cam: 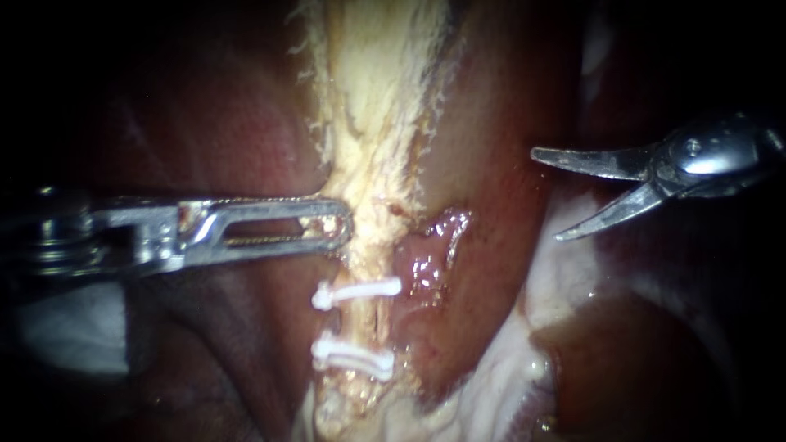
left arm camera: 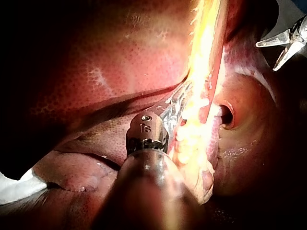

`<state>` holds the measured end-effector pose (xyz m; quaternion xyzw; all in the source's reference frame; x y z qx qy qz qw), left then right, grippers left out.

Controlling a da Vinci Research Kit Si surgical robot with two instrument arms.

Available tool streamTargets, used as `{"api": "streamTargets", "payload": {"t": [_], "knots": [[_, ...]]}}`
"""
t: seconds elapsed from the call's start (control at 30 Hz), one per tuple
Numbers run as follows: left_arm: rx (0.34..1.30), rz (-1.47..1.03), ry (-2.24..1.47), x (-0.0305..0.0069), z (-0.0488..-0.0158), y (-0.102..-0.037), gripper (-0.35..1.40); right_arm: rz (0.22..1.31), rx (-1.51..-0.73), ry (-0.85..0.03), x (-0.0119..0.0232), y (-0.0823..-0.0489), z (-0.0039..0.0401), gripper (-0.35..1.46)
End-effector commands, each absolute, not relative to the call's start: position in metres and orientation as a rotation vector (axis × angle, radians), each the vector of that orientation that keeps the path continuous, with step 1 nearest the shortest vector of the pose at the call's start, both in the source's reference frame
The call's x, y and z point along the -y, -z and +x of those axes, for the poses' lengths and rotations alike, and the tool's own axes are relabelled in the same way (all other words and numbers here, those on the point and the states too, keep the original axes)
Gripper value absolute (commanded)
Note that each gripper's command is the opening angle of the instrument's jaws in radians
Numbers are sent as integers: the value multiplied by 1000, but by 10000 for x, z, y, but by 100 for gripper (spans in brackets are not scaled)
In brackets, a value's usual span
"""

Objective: Go to the cutting position left tube

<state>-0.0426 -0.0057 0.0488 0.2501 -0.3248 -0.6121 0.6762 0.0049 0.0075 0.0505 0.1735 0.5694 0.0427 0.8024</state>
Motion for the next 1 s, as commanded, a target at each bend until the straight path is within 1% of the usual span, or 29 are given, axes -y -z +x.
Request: {"api": "streamTargets", "payload": {"t": [0.03,0.37,0.67,0.77,0.83,1.0], "knots": [[730,562,1376,57,-426,-488,-28,372,-1220,-92,-75,-504,49,143],[730,564,1375,57,-423,-486,-28,371,-1221,-91,-72,-505,50,143],[727,570,1373,53,-404,-471,-28,378,-1216,-75,-51,-509,60,143],[726,567,1375,53,-398,-464,-28,417,-1171,-74,-39,-511,68,143],[725,567,1376,53,-395,-459,-28,462,-1134,-90,-30,-513,77,143],[726,560,1381,51,-385,-448,-27,562,-1090,-129,-4,-519,100,143]]}}
